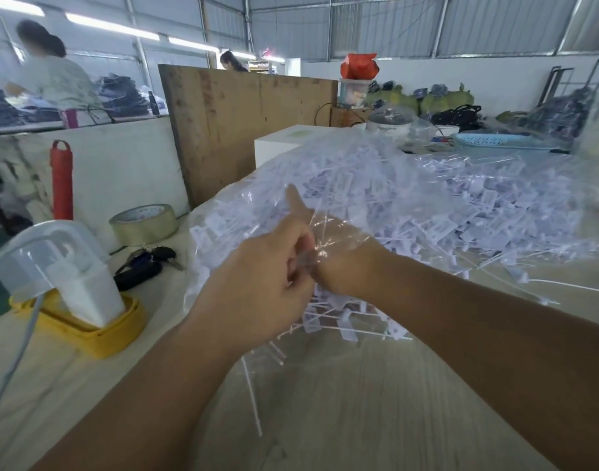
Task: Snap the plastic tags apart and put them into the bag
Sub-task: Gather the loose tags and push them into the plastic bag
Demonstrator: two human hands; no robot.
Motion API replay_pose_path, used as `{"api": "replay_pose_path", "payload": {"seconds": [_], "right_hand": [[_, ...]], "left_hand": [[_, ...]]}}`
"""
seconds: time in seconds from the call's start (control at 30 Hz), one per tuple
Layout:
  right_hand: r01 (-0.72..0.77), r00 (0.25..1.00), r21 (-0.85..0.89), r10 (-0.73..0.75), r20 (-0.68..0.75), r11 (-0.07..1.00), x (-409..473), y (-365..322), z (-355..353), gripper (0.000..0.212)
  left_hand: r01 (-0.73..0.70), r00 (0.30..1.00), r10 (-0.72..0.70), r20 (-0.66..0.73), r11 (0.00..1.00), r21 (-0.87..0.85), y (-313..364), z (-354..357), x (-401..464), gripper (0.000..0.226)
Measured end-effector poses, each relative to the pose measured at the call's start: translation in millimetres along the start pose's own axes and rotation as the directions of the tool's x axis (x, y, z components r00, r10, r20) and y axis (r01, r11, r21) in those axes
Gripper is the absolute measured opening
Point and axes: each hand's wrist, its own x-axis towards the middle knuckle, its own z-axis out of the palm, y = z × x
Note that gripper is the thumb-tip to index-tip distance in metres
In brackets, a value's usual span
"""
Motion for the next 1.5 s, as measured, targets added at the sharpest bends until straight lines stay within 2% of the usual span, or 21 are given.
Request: {"api": "replay_pose_path", "payload": {"seconds": [0.07,0.1,0.17,0.2,0.27,0.33,0.4,0.47,0.53,0.57,0.67,0.73,0.8,0.93,1.03,1.1,1.17,1.27,1.37,1.43,1.5], "right_hand": [[0.096,0.994,0.063,-0.093,-0.049,0.993,-2.3,10.5,9.5,0.024],[0.142,0.987,0.025,-0.140,-0.079,0.990,-9.0,10.0,9.5,0.020],[0.230,0.970,0.126,-0.217,-0.107,0.965,-22.4,7.3,4.7,0.014],[0.263,0.962,0.121,-0.251,-0.105,0.957,-29.9,12.6,4.5,0.024],[0.284,0.953,-0.029,-0.286,-0.105,0.958,-49.4,23.6,5.4,0.051],[0.273,0.937,-0.092,-0.287,-0.199,0.957,-71.6,35.9,5.6,0.036],[0.182,0.960,-0.126,-0.204,-0.191,0.975,-95.3,49.8,2.2,0.017],[0.059,0.993,-0.165,-0.074,-0.088,0.984,-115.3,64.7,3.4,0.022],[-0.010,1.000,-0.182,0.004,-0.031,0.983,-133.3,77.9,9.7,0.023],[-0.029,0.999,-0.154,0.024,-0.033,0.988,-141.1,81.9,13.1,0.022],[-0.046,0.994,0.047,0.050,-0.093,0.998,-152.7,92.1,19.6,0.025],[-0.050,0.987,0.134,0.069,-0.146,0.990,-156.3,94.0,16.3,0.030],[-0.068,0.983,0.149,0.092,-0.161,0.986,-158.8,98.7,16.9,0.034],[-0.230,0.959,0.120,0.246,-0.140,0.966,-160.1,107.8,22.9,0.023],[-0.324,0.937,0.085,0.332,-0.107,0.942,-149.1,115.3,22.2,0.021],[-0.382,0.913,0.104,0.393,-0.114,0.918,-138.8,121.7,20.7,0.023],[-0.414,0.887,0.142,0.434,-0.161,0.899,-126.9,128.8,19.5,0.026],[-0.416,0.827,0.351,0.510,-0.237,0.839,-104.5,135.7,15.6,0.036],[-0.330,0.790,0.711,0.594,-0.153,0.621,-81.6,140.0,11.2,0.043],[-0.310,0.802,0.745,0.583,-0.128,0.591,-70.6,140.7,11.2,0.025],[-0.297,0.802,0.746,0.579,-0.143,0.595,-65.5,139.5,11.0,0.007]], "left_hand": [[-0.023,1.000,0.023,-0.004,0.998,0.057,2.0,-2.5,1.7,0.025],[-0.015,1.000,0.015,-0.003,0.997,0.076,3.5,-4.3,1.8,0.025],[0.018,1.000,-0.019,0.001,0.996,0.087,4.9,-8.5,-2.3,0.025],[0.042,0.999,-0.043,0.011,0.994,0.102,5.3,-10.3,-6.7,0.029],[0.085,0.996,-0.090,0.022,0.981,0.174,9.0,-12.1,-18.1,0.047],[0.091,0.996,-0.083,-0.040,0.955,0.282,18.0,-10.9,-26.7,0.062],[0.029,0.992,0.021,-0.128,0.926,0.376,32.2,-7.1,-31.8,0.061],[-0.135,0.964,0.219,-0.153,0.893,0.429,48.5,1.0,-33.8,0.045],[-0.284,0.935,0.347,-0.080,0.862,0.421,63.4,15.8,-32.7,0.036],[-0.317,0.937,0.350,-0.003,0.852,0.418,70.2,25.2,-31.2,0.033],[-0.245,0.958,0.137,0.251,0.845,0.476,79.7,57.9,-20.2,0.032],[-0.197,0.941,0.010,0.338,0.828,0.525,73.7,75.0,-9.4,0.029],[-0.206,0.927,-0.031,0.374,0.791,0.576,65.2,86.6,1.5,0.023],[-0.189,0.939,-0.069,0.337,0.715,0.673,49.6,94.2,14.1,0.021],[-0.112,0.947,-0.126,0.294,0.730,0.674,40.7,90.9,22.8,0.018],[-0.072,0.957,-0.137,0.255,0.739,0.669,34.7,85.5,27.6,0.007],[-0.034,0.967,-0.147,0.206,0.731,0.682,31.7,79.5,29.4,0.016],[-0.017,0.968,-0.167,0.188,0.703,0.711,33.4,77.2,26.7,0.016],[0.036,0.965,-0.214,0.150,0.676,0.736,42.2,78.0,28.6,0.011],[0.008,0.973,-0.175,0.153,0.682,0.731,50.8,83.4,27.9,0.022],[-0.045,0.974,-0.118,0.196,0.740,0.671,62.6,93.9,24.9,0.027]]}}
